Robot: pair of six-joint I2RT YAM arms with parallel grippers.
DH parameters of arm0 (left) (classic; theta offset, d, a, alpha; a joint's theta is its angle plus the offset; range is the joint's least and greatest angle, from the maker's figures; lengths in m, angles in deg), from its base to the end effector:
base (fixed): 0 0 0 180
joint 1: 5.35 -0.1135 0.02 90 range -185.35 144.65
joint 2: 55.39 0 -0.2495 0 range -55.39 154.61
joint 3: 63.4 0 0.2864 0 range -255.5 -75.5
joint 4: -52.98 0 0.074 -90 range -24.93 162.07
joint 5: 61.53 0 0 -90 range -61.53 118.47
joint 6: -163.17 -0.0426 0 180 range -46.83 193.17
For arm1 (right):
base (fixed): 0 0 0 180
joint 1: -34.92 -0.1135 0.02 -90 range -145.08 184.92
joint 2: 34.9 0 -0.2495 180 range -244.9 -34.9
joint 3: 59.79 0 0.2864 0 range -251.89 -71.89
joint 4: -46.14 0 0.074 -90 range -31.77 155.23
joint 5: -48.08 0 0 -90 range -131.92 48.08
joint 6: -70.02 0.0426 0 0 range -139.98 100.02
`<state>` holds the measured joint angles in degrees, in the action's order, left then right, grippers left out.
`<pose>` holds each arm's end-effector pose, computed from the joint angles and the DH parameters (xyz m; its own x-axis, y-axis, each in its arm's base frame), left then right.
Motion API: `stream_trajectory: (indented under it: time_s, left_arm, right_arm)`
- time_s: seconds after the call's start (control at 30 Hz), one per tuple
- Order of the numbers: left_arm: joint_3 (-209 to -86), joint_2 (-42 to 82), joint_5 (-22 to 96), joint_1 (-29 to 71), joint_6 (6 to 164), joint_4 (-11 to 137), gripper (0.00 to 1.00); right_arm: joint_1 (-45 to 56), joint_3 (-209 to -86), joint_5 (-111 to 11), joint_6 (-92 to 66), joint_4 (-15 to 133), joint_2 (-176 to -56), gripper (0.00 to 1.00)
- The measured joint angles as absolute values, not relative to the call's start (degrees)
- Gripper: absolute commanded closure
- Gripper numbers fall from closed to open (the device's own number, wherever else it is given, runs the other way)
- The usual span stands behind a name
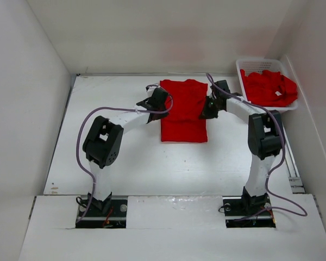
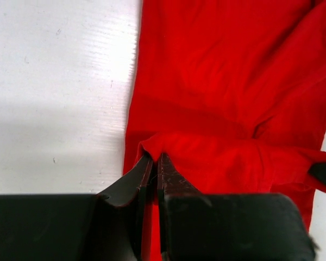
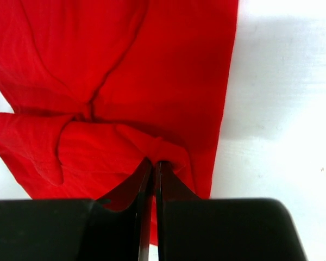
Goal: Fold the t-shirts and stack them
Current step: Fold the folded rectangular tshirt in 1/3 of the way
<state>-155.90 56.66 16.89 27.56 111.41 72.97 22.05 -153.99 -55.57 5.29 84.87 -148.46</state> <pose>0.4016 -0.2497 0.1752 -0.6688 -0.2894 -0.6848 -0.0148 0.9261 -0.3770 0.4374 0.1102 0.1493 -0.8927 0.2216 -0.3925 0.0476 0.9123 0.4068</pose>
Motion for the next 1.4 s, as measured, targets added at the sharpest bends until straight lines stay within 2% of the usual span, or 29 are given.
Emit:
stream_trajectory:
  time_s: [0.03, 0.13, 0.17, 0.2, 0.23, 0.27, 0.33, 0.4, 0.47, 0.53, 0.63, 0.67, 0.7, 0.83, 0.93, 1.2, 1.4]
  left_arm:
    - [-155.9, 56.69, 17.13, 27.54, 111.41, 72.69, 1.0]
    - [-155.9, 56.73, 18.1, 27.54, 111.06, 71.22, 0.84]
    - [-155.9, 56.82, 18.31, 27.54, 110.93, 70.7, 0.74]
    - [-155.92, 56.93, 18.6, 27.47, 110.73, 70.22, 0.46]
    - [-155.92, 57.04, 19.06, 27.38, 110.34, 69.87, 0.29]
    - [-155.9, 57.21, 19.63, 27.16, 110.88, 69.56, 0.26]
    - [-155.9, 57.36, 20.89, 26.38, 111.19, 68.6, 0.21]
    - [-155.88, 57.36, 21.81, 25.33, 111.17, 67.35, 0.0]
    - [-155.88, 57.36, 22.31, 24.37, 111.28, 66.06, 0.0]
    - [-155.9, 57.36, 22.34, 23.69, 111.36, 65.74, 0.0]
    - [-156.42, 57.36, 22.27, 23.12, 111.39, 65.76, 0.0]
    - [-156.75, 57.36, 22.31, 23.12, 111.34, 65.87, 0.0]
    - [-157.15, 57.36, 22.36, 23.17, 111.34, 65.93, 0.0]
    - [-155.77, 55.51, 22.25, 23.27, 111.26, 65.36, 0.0]
    - [-149.65, 49.74, 21.55, 23.43, 110.91, 65.23, 0.0]
    - [-130.98, 26.13, 19.6, 23.73, 111.63, 66.28, 0.0]
    - [-120.03, 14.0, 18.51, 25.37, 114.47, 70.65, 0.0]
  right_arm:
    - [22.12, -154.52, -55.83, 5.45, 84.93, -148.81, 0.89]
    - [22.69, -156.66, -56.84, 6.04, 84.98, -150.32, 0.76]
    - [22.95, -157.25, -57.32, 6.28, 84.98, -150.71, 0.71]
    - [23.3, -157.82, -57.86, 6.52, 84.93, -151.11, 0.65]
    - [23.74, -158.47, -58.65, 6.74, 85.04, -151.52, 0.61]
    - [24.09, -159.17, -59.37, 7.02, 85.04, -151.89, 0.52]
    - [24.83, -160.44, -61.03, 7.59, 84.95, -152.64, 0.46]
    - [25.57, -161.51, -63.0, 8.2, 84.82, -153.18, 0.45]
    - [26.23, -162.47, -64.92, 8.75, 84.69, -153.66, 0.4]
    - [26.71, -163.15, -66.28, 9.12, 84.67, -153.88, 0.4]
    - [27.39, -164.26, -67.76, 9.55, 84.82, -153.9, 0.23]
    - [27.47, -164.53, -67.83, 9.29, 84.76, -153.88, 0.15]
    - [27.52, -164.53, -67.66, 8.96, 84.71, -153.75, 0.01]
    - [26.67, -160.33, -63.81, 5.6, 84.98, -150.28, 0.01]
    - [24.02, -156.77, -56.84, 2.21, 87.05, -145.84, 0.01]
    - [7.56, -154.47, -33.45, -1.66, 89.26, -138.91, 0.01]
    - [-1.42, -155.02, -21.27, -3.36, 90.46, -141.18, 0.01]
